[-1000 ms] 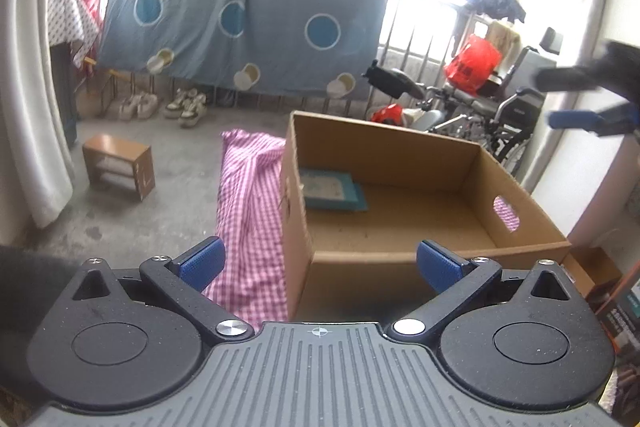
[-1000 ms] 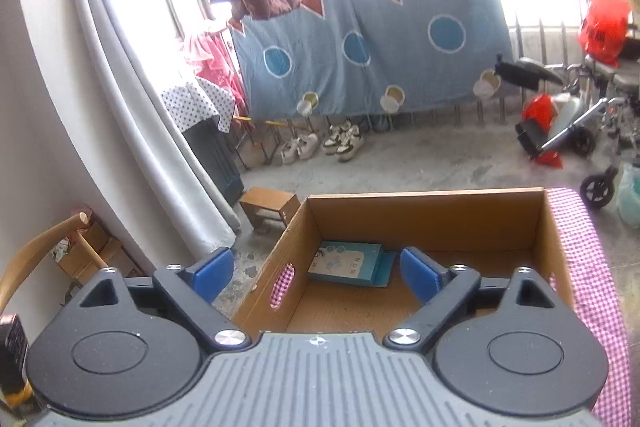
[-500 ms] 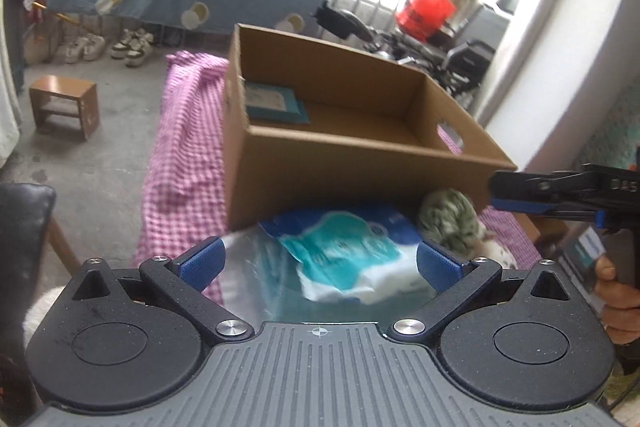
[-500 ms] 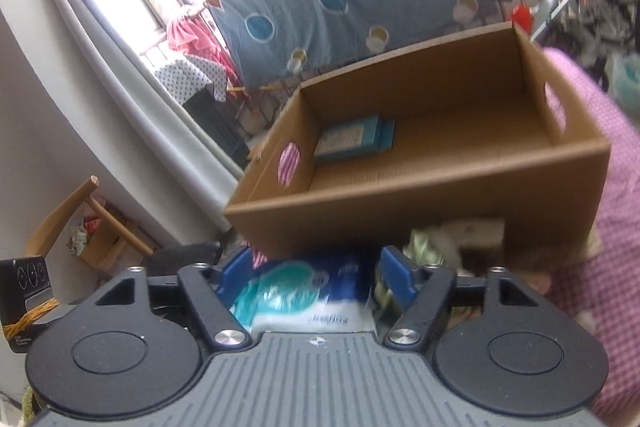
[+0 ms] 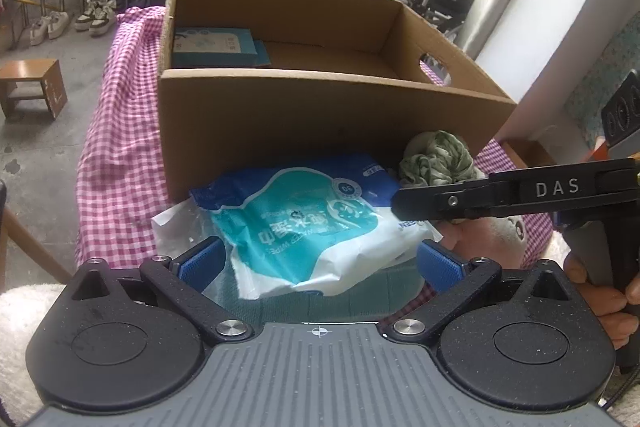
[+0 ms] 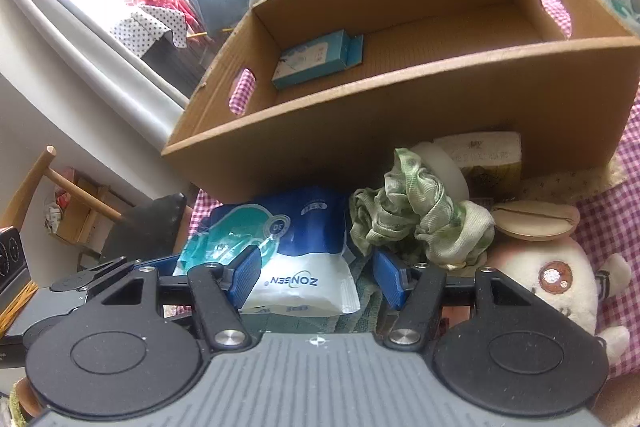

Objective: Organize soft objects
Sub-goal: 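Grasp the blue-and-white wet-wipes pack with the right gripper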

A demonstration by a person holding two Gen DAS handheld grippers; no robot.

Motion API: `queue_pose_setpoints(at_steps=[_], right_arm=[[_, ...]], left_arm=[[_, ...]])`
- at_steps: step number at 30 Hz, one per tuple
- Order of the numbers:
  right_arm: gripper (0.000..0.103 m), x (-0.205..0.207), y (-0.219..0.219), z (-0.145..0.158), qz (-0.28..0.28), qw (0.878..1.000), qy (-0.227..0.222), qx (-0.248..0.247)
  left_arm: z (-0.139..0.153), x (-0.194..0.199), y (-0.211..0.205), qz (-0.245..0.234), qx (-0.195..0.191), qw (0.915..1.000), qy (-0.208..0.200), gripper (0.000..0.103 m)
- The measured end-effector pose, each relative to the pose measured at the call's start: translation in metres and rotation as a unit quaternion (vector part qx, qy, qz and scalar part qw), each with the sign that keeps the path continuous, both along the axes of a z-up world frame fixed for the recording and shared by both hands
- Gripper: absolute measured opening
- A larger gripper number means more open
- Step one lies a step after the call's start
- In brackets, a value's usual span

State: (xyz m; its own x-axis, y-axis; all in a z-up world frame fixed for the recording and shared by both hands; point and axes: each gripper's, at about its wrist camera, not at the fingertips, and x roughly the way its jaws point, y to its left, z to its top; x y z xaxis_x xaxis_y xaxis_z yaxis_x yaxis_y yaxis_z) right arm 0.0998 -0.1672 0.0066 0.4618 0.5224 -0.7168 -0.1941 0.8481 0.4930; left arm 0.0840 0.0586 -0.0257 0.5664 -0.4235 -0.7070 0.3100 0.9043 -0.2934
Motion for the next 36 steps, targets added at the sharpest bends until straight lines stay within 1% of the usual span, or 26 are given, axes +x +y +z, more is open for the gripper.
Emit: queue_pose_setpoints(at_steps=[2,5,8,13,17,19,26,29,32,36], right_arm=[[0.065,0.003,0.0,-0.003,0.001,1.0,0.01,0.0],[0.065,0.002,0.001,-0.004,0.01,1.0,0.015,0.022],[0.065,-0.002,0.005,0.004,0.017,1.0,0.001,0.018],[0.065,-0.007,0.01,0.009,0.034,0.999,0.005,0.027],[0.065,-0.011,0.013,0.012,0.048,0.999,0.0,0.023],[0.065,-0.01,0.014,0.012,0.045,0.999,-0.003,0.017],[0.065,0.003,0.014,0.003,0.033,0.999,0.013,0.02],[0.066,0.003,0.019,-0.002,0.035,0.999,0.017,0.019],[0.066,0.002,0.024,-0.002,0.041,0.999,0.012,0.011],[0.064,-0.002,0.028,0.002,0.044,0.999,0.004,0.003]], left_arm=[[0.0,0.004,-0.004,-0.002,0.001,1.0,0.001,0.101],[0.003,0.003,-0.007,-0.007,0.003,1.0,-0.004,0.101],[0.006,0.0,-0.005,-0.009,-0.001,0.9999,-0.004,0.099],[0.011,-0.007,0.0,-0.007,-0.007,0.9999,0.002,0.099],[0.01,-0.013,0.005,-0.008,0.006,0.9999,0.001,0.099],[0.007,-0.011,0.005,-0.006,0.013,0.9999,0.003,0.099],[0.001,-0.006,-0.002,-0.012,0.038,0.9992,-0.007,0.099],[0.0,-0.006,-0.004,-0.015,0.039,0.9991,-0.008,0.099],[-0.001,-0.006,-0.007,-0.015,0.038,0.9991,-0.01,0.099],[0.003,-0.01,-0.014,-0.016,0.048,0.9986,-0.018,0.099]])
